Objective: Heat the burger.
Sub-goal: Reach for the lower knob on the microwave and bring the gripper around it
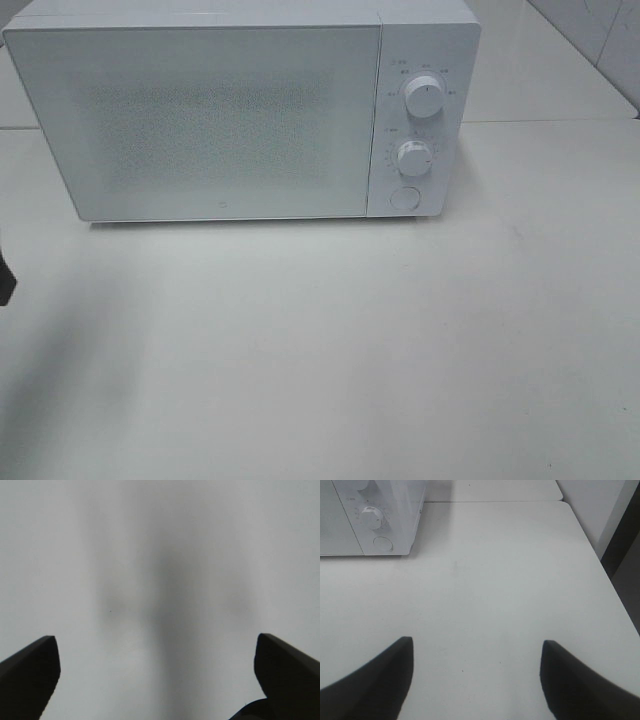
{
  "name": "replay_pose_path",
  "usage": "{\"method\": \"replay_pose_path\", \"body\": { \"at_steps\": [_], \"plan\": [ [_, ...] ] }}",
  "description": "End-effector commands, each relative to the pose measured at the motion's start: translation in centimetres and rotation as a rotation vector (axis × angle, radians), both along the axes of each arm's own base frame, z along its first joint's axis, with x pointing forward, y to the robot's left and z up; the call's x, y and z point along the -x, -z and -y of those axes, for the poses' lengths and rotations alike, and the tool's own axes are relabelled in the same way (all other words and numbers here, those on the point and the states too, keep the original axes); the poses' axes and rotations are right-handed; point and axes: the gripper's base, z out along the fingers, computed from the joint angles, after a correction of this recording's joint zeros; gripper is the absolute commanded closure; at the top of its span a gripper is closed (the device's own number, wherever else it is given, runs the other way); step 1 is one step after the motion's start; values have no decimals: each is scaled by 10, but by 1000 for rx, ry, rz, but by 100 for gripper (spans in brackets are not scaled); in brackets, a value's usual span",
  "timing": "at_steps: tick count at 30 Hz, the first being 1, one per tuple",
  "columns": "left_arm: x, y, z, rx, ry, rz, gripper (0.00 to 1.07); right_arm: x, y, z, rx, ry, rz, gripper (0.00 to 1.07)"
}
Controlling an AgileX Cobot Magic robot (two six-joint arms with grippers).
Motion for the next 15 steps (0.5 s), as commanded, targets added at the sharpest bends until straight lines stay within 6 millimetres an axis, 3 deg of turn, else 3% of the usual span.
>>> {"method": "replay_pose_path", "body": {
  "at_steps": [1,9,15],
  "plan": [
    [10,-7,-15,31,-88,-35,9,4,-1,0,6,-1,36,38],
    [41,-21,-31,16,-154,-102,9,4,-1,0,6,-1,36,38],
    [71,-16,-33,23,-153,-65,9,4,-1,0,6,-1,36,38]
  ]
}}
